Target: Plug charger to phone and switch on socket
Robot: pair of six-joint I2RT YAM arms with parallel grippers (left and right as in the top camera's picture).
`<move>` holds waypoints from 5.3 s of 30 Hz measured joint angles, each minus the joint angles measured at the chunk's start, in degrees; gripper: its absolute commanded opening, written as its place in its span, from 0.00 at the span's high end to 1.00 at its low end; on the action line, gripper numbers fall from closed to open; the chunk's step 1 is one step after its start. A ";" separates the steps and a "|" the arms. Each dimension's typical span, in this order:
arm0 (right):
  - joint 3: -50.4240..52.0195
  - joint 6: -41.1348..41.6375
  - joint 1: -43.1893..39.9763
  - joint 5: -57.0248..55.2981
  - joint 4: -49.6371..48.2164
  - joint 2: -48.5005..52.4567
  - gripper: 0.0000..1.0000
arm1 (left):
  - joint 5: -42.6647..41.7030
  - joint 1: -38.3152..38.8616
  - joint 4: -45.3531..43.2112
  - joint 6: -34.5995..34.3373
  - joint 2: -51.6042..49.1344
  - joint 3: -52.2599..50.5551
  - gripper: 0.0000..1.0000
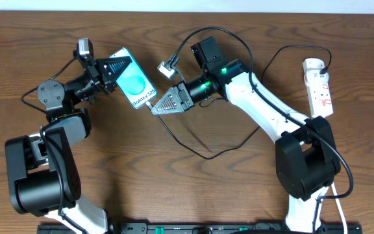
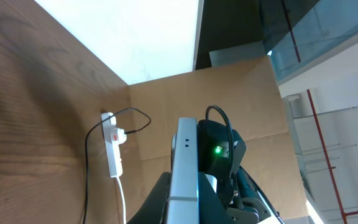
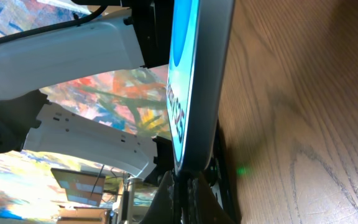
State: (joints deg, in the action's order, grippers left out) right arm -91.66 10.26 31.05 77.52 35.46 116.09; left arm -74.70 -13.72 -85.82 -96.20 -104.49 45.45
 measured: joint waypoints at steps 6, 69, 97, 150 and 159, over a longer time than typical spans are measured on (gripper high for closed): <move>0.00 0.02 0.00 0.00 -0.13 0.00 0.99 | 0.00 0.00 -0.02 0.00 0.00 0.00 0.93; 0.31 9.35 0.00 -0.22 -8.15 0.00 0.99 | 2.54 -0.11 -4.02 -1.07 0.00 0.00 0.93; 0.46 13.70 0.00 -1.01 -11.34 0.00 0.99 | 4.17 -0.11 -4.02 -1.07 0.00 0.00 0.92; 0.44 14.34 0.00 -3.08 -11.10 0.00 0.74 | 1.51 0.09 -3.56 -1.36 0.00 0.00 0.93; 0.44 14.25 0.00 -3.74 -10.91 0.00 0.71 | 1.27 -1.16 -3.56 -1.51 0.00 0.00 0.92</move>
State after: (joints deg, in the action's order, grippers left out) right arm -91.22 24.51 31.05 73.78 24.56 116.09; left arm -73.43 -14.87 -89.38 -97.71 -104.49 45.45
